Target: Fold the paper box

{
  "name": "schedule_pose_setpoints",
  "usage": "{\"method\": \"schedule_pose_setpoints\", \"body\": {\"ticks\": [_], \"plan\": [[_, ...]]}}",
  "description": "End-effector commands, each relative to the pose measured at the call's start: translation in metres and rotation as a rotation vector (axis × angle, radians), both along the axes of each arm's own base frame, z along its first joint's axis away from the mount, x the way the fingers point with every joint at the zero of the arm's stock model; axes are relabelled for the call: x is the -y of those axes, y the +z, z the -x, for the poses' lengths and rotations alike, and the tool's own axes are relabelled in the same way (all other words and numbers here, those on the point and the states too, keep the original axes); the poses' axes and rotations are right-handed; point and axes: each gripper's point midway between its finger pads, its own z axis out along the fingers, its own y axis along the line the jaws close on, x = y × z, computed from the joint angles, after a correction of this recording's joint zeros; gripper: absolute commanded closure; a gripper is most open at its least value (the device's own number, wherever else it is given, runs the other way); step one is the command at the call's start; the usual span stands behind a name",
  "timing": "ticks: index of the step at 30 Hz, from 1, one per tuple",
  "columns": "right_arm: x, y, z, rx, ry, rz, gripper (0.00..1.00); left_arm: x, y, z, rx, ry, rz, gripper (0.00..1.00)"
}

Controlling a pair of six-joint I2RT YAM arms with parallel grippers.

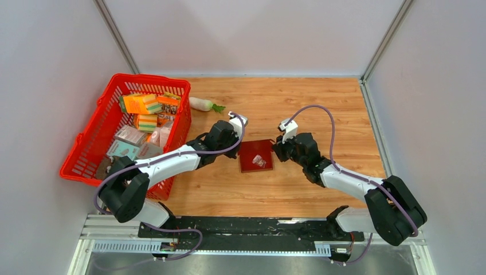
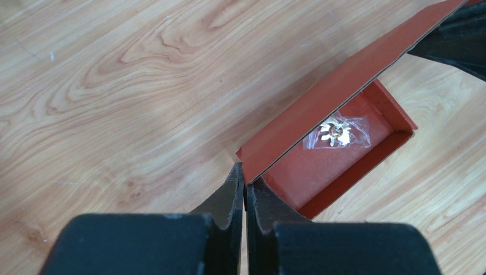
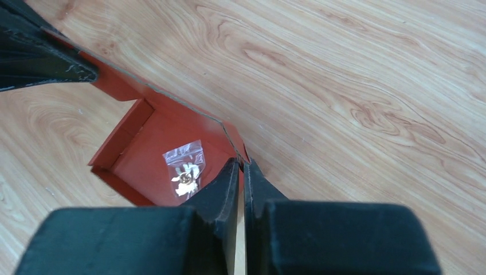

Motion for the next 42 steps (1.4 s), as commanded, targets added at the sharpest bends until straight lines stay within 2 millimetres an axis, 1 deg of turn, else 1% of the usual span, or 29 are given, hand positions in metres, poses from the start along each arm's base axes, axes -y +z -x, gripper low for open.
{"method": "schedule_pose_setpoints", "body": {"ticks": [1,3,6,9,11,13,14,16,17,19,20,23,24,25,26,27,28,29,30,31,32,34,36,37,38,39,40,42], "plan": [[-0.022,0.036,-0.002,0.058,0.051,-0.12,0.94,0.004,0.022,-0.016,0.059,0.043,0.025,0.96],[-0.028,0.039,0.002,0.056,0.071,-0.137,0.97,0.002,0.024,-0.017,0.069,0.056,0.024,0.98],[-0.028,0.04,0.002,0.058,0.068,-0.133,0.99,0.0,0.026,-0.018,0.072,0.055,0.011,0.99],[-0.035,0.046,0.003,0.043,0.079,-0.166,1.0,-0.001,0.029,-0.02,0.074,0.076,0.012,1.0],[-0.037,0.046,-0.002,0.009,0.03,-0.205,1.0,-0.001,0.03,-0.022,0.068,0.105,0.029,1.0],[-0.041,0.047,-0.002,-0.003,0.011,-0.243,1.0,-0.006,0.029,-0.026,0.066,0.157,0.027,1.0],[-0.037,0.045,-0.005,-0.008,-0.046,-0.257,1.0,-0.007,0.027,-0.026,0.049,0.194,0.041,1.0],[-0.039,0.048,-0.004,0.001,-0.078,-0.275,1.0,-0.013,0.024,-0.029,0.047,0.254,0.043,1.0],[-0.032,0.048,-0.01,0.014,-0.148,-0.276,1.0,-0.012,0.022,-0.028,0.033,0.28,0.061,1.0],[-0.032,0.049,-0.009,0.02,-0.171,-0.281,1.0,-0.013,0.02,-0.03,0.033,0.311,0.078,1.0],[-0.029,0.049,-0.013,0.026,-0.21,-0.28,1.0,-0.01,0.022,-0.032,0.038,0.32,0.101,1.0],[-0.029,0.048,-0.014,0.033,-0.259,-0.268,1.0,-0.006,0.023,-0.032,0.061,0.338,0.1,1.0],[-0.033,0.051,-0.014,0.031,-0.261,-0.27,1.0,-0.007,0.024,-0.033,0.076,0.351,0.092,1.0],[-0.034,0.048,-0.014,0.024,-0.264,-0.262,1.0,-0.002,0.026,-0.031,0.085,0.346,0.092,1.0],[-0.034,0.048,-0.015,0.025,-0.28,-0.255,1.0,-0.002,0.026,-0.031,0.094,0.347,0.088,1.0],[-0.038,0.045,-0.012,0.019,-0.28,-0.248,1.0,-0.001,0.026,-0.031,0.103,0.354,0.085,1.0],[-0.039,0.042,-0.013,0.015,-0.293,-0.243,1.0,-0.001,0.023,-0.029,0.1,0.352,0.076,1.0],[-0.037,0.041,-0.014,0.018,-0.318,-0.241,1.0,0.003,0.026,-0.03,0.114,0.354,0.1,1.0],[-0.039,0.04,-0.011,0.015,-0.324,-0.236,1.0,0.004,0.025,-0.03,0.117,0.356,0.103,1.0],[-0.038,0.039,-0.011,0.014,-0.335,-0.239,1.0,0.003,0.019,-0.028,0.113,0.356,0.1,1.0],[-0.038,0.039,-0.012,0.021,-0.347,-0.235,1.0,0.005,0.019,-0.027,0.115,0.354,0.109,1.0],[-0.042,0.034,-0.008,0.018,-0.34,-0.209,1.0,0.005,0.012,-0.025,0.106,0.354,0.099,1.0],[-0.046,0.026,-0.005,0.014,-0.335,-0.176,1.0,0.008,0.01,-0.023,0.107,0.348,0.099,1.0],[-0.047,0.024,-0.003,0.013,-0.335,-0.169,1.0,0.006,0.005,-0.021,0.103,0.35,0.092,1.0],[-0.047,0.021,-0.002,0.011,-0.342,-0.166,1.0,0.007,0.005,-0.02,0.108,0.349,0.102,1.0],[-0.051,0.017,0.001,0.007,-0.333,-0.161,1.0,0.008,0.003,-0.019,0.11,0.349,0.106,1.0],[-0.053,0.017,0.002,0.009,-0.332,-0.16,1.0,0.006,-0.002,-0.016,0.105,0.349,0.102,1.0],[-0.057,0.014,0.005,0.012,-0.341,-0.15,1.0,0.007,-0.003,-0.014,0.107,0.347,0.111,1.0]]}}
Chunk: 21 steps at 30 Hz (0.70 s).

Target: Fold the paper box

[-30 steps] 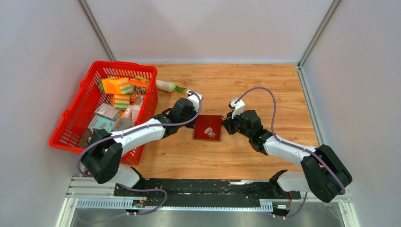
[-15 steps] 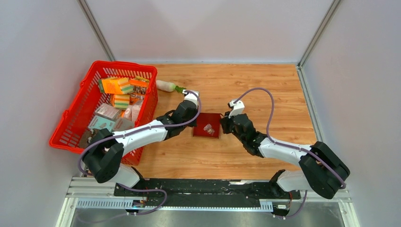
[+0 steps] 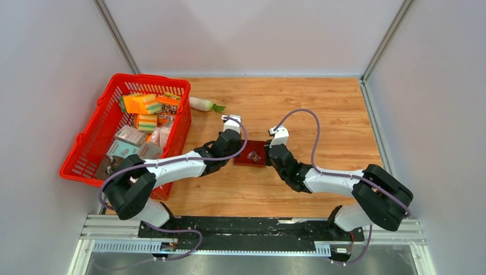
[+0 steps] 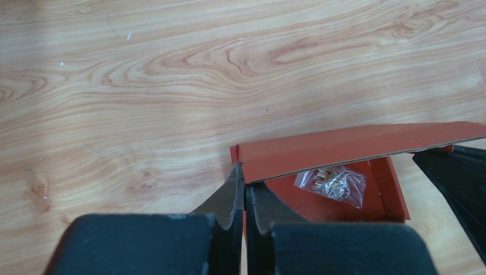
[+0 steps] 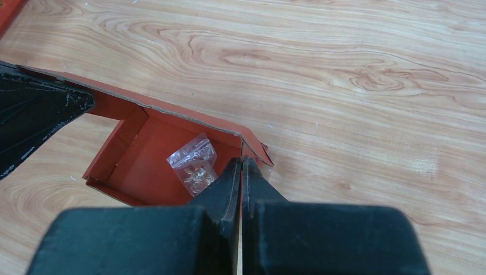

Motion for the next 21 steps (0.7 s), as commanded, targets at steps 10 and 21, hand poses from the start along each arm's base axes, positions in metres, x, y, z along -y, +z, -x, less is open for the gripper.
{"method": "schedule_pose_setpoints", "body": {"ticks": [10,21], "plan": [[-0.021,0.008,0.017,0.079,-0.077,-0.043,1.0,0.014,-0.014,0.028,0.012,-0.047,0.086,1.0],[-0.019,0.009,0.036,0.077,-0.077,-0.021,1.0,-0.005,-0.033,0.054,0.022,-0.038,0.064,1.0]]}}
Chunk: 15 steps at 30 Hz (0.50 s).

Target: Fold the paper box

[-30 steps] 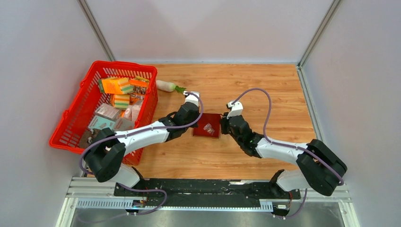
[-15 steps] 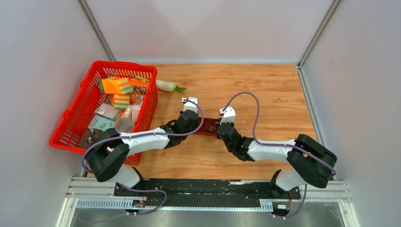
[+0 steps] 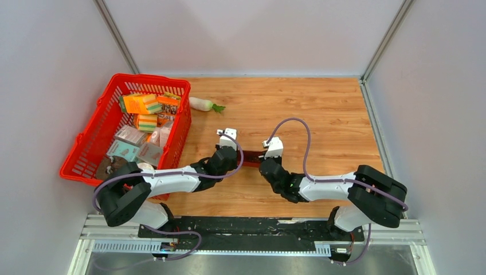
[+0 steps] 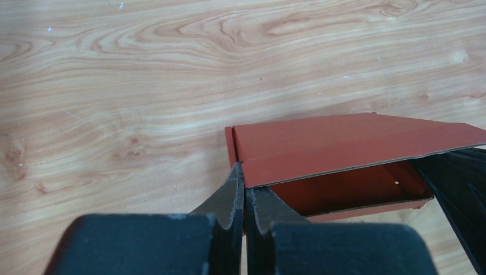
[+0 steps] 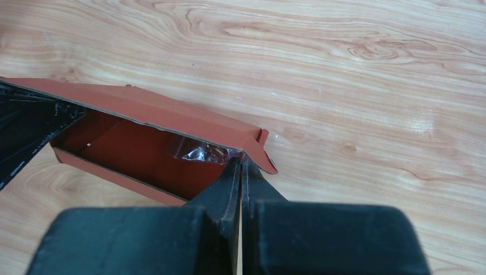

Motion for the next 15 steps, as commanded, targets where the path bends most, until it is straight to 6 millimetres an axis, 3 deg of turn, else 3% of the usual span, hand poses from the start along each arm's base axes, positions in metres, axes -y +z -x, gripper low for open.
{"method": "schedule_pose_setpoints", "body": {"ticks": [1,6,12,13,15], "plan": [[-0.013,0.026,0.007,0.025,0.003,-0.11,0.97,-0.003,-0.02,0.024,-0.054,-0.04,-0.004,1.0],[-0.003,0.031,0.026,-0.053,0.013,-0.103,0.8,-0.008,-0.028,0.032,-0.056,-0.024,-0.002,1.0],[0.027,0.013,0.065,-0.229,-0.002,-0.133,0.5,-0.013,-0.03,0.037,-0.031,0.0,-0.024,1.0],[0.032,0.017,0.074,-0.26,0.007,-0.154,0.43,-0.012,-0.03,0.038,-0.03,-0.001,-0.023,1.0],[0.033,0.024,0.081,-0.303,-0.007,-0.233,0.37,-0.013,-0.032,0.039,-0.03,0.002,-0.028,1.0]]}}
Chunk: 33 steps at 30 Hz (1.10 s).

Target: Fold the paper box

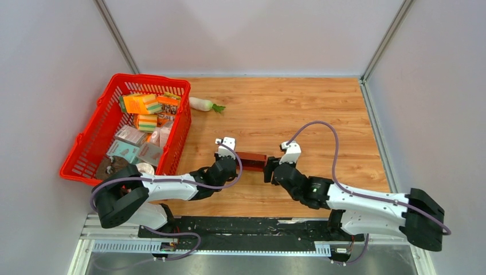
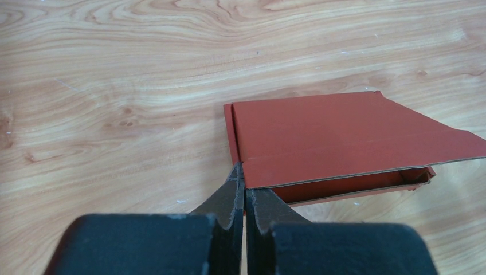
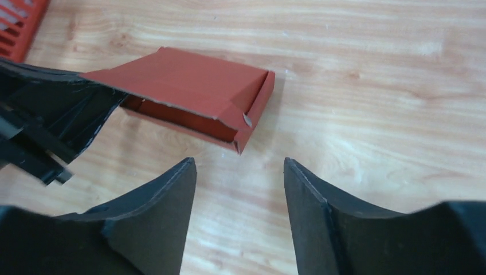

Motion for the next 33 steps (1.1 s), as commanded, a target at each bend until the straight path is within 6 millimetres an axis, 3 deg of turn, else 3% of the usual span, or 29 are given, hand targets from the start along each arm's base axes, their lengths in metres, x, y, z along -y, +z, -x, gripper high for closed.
{"method": "schedule_pose_setpoints", "body": {"ticks": [1,3,4,7,11,14,21,26,29,30,33], "plan": [[0.016,0.002,0.028,-0.168,-0.045,-0.132,0.32,-0.009,-0.022,0.016,-0.055,-0.001,-0.05,1.0],[0.011,0.013,0.028,-0.22,-0.06,-0.244,0.29,-0.009,-0.024,0.018,-0.054,0.0,-0.052,1.0],[-0.001,0.024,0.032,-0.279,-0.03,-0.327,0.26,-0.009,-0.025,0.018,-0.052,0.003,-0.056,1.0],[-0.004,0.035,0.016,-0.338,-0.057,-0.391,0.2,-0.007,-0.025,0.02,-0.05,-0.003,-0.067,1.0],[0.002,0.044,-0.022,-0.332,-0.105,-0.366,0.18,-0.006,-0.025,0.02,-0.042,0.005,-0.083,1.0],[-0.008,0.033,-0.038,-0.334,-0.065,-0.355,0.19,-0.008,-0.026,0.021,-0.044,0.01,-0.097,1.0],[-0.028,-0.008,-0.04,-0.376,0.036,-0.328,0.24,-0.01,-0.03,0.024,-0.056,0.008,-0.101,1.0],[-0.029,-0.035,-0.039,-0.421,0.029,-0.293,0.28,-0.013,-0.03,0.026,-0.066,0.01,-0.101,0.96],[-0.03,-0.04,-0.04,-0.411,0.03,-0.307,0.29,-0.014,-0.022,0.029,-0.065,0.0,-0.078,0.83],[-0.034,-0.042,-0.034,-0.43,0.055,-0.319,0.3,-0.015,-0.021,0.03,-0.063,-0.006,-0.076,0.72],[-0.031,-0.051,-0.03,-0.444,0.051,-0.322,0.3,-0.021,-0.013,0.037,-0.061,-0.026,-0.058,0.58]]}}
